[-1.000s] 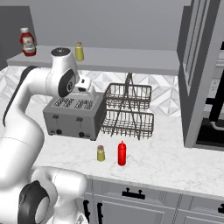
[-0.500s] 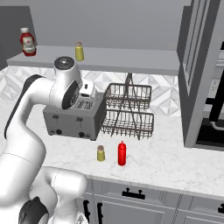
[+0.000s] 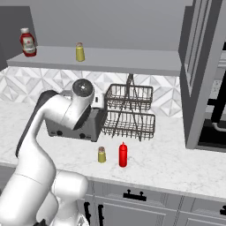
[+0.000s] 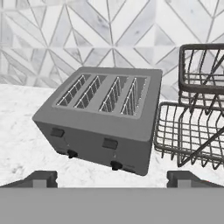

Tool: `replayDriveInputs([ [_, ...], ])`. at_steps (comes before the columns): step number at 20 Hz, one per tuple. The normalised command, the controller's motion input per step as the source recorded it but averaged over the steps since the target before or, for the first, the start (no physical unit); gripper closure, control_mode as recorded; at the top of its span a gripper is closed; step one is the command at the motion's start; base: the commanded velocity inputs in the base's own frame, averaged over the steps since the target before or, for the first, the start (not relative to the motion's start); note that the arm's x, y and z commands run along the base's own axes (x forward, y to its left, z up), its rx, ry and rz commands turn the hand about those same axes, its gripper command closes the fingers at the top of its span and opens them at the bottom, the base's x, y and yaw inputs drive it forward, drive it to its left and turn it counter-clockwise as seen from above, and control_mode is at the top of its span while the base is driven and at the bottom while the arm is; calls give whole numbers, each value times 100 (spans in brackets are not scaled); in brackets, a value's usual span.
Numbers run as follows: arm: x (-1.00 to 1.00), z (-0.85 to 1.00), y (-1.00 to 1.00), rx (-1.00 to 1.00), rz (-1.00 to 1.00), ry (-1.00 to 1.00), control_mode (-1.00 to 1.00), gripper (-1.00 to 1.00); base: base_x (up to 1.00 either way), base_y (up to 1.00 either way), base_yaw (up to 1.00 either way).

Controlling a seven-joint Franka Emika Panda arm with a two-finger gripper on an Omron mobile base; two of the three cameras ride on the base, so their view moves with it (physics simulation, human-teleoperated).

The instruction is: Put the shaker and condiment bottle from the counter next to their counterparts in the cabinet.

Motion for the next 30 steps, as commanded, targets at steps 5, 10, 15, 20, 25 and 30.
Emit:
replayDriveInputs([
  [5, 0, -7, -38, 10, 27, -2, -100, -100, 0, 0, 0],
  [10, 0, -6, -40, 7, 28, -3, -100, -100, 0, 0, 0],
  [15, 0, -12, -20, 1, 26, -4, -100, -100, 0, 0, 0],
  [20, 0, -37, 0, 0, 20, -3, -100, -100, 0, 0, 0],
  [25, 0, -60, 0, 0, 20, -7, -100, -100, 0, 0, 0],
  [30, 0, -41, -17, 0, 18, -17, -100, -100, 0, 0, 0],
])
